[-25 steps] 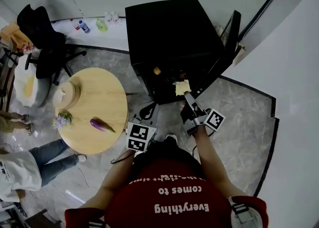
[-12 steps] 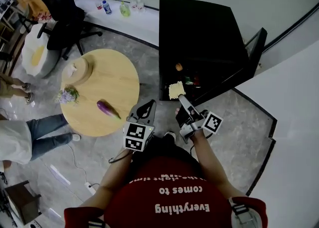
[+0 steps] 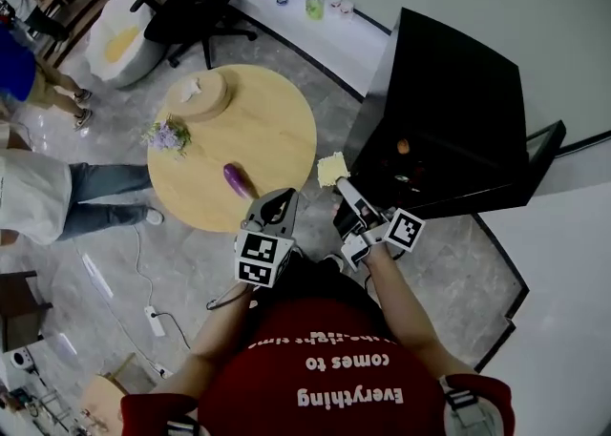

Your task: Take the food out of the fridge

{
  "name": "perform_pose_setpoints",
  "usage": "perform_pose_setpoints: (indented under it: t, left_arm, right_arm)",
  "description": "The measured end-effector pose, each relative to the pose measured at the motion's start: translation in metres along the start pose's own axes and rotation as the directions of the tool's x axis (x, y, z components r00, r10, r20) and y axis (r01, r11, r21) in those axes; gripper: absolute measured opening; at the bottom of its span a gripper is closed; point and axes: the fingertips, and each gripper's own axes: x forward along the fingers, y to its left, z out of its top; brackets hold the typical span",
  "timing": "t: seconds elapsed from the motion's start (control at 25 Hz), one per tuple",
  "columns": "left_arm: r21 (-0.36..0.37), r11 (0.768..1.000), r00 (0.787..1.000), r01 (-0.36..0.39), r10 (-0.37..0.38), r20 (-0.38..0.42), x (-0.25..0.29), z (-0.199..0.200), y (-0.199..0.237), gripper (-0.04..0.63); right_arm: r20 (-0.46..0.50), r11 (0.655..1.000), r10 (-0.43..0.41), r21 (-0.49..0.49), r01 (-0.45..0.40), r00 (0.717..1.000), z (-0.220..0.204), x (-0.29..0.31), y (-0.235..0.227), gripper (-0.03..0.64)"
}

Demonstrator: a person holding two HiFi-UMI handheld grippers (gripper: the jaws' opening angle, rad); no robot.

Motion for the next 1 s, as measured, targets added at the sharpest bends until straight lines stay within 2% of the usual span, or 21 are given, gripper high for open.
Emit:
perform_pose_setpoints:
  t: [0.28, 0.6, 0.84, 1.0]
  left_arm:
    - [-0.064, 0.989, 0.991, -0.133, 0.134, 0.014, -0.018, -0.009, 0.042, 0.002]
    - [-0.12, 0.958, 0.965, -0.26, 0.261, -0.009, -0.051, -0.025, 0.084, 0.002]
    - [-0.159, 0.929, 0.942, -0.334, 0.336, -0.01, -0.073, -0.036, 0.108, 0.002]
    - [-0.187, 0.909, 0.927, -0.372, 0.376, -0.019, -0.086, -0.046, 0.118, 0.002]
  right_arm:
    - [-0.168, 1.0, 0.026, 0.011, -0.025, 0.985, -0.037, 0.054, -0.009, 0.023]
    - [-0.312, 1.0, 0.021, 0.026, -0.014, 0.95, -0.081, 0.103, -0.029, 0.023]
    - [-0.389, 0.998, -0.024, 0.043, 0.045, 0.921, -0.109, 0.122, -0.061, 0.024]
    - [-0.407, 0.993, -0.078, 0.05, 0.108, 0.91, -0.121, 0.127, -0.088, 0.025]
